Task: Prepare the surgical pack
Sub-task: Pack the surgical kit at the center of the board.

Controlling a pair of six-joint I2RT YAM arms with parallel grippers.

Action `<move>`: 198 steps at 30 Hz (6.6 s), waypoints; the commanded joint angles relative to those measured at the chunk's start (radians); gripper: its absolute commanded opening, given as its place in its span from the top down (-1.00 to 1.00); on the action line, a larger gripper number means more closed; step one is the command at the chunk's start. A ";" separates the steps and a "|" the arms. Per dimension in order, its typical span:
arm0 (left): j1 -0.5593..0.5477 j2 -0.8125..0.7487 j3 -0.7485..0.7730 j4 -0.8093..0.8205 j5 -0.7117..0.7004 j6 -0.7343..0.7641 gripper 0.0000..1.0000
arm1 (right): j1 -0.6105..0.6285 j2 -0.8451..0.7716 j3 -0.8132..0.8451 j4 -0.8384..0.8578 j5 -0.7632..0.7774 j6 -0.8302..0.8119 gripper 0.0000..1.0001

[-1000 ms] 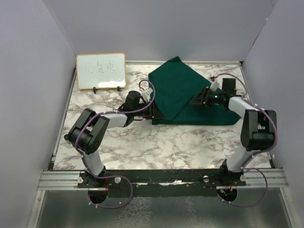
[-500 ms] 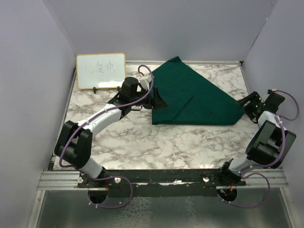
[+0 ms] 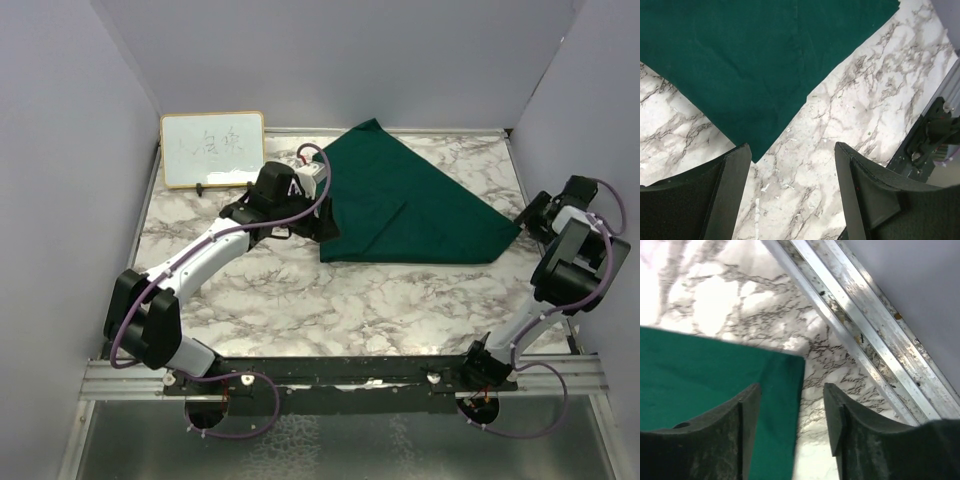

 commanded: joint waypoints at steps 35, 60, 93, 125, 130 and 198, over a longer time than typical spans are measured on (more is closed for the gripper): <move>-0.011 0.008 0.018 -0.054 -0.083 0.060 -0.36 | 0.123 0.041 0.039 -0.006 0.030 -0.136 0.98; -0.013 0.062 -0.125 0.391 0.199 -0.237 -0.24 | 0.247 -0.305 0.065 -0.170 -0.248 0.024 0.98; -0.540 0.985 0.931 -0.136 -0.597 -0.015 1.00 | 0.248 -0.384 0.090 -0.176 -0.319 0.088 0.98; -0.294 0.361 0.401 0.082 -0.161 -0.128 0.78 | 0.461 -0.284 0.227 -0.203 -0.594 0.340 0.98; -0.152 0.132 0.178 0.079 -0.170 -0.135 0.75 | 0.658 -0.263 0.181 -0.007 -0.460 0.549 0.98; 0.091 0.020 -0.055 0.157 -0.134 -0.212 -0.41 | 0.822 -0.084 0.190 0.122 -0.609 0.245 -0.16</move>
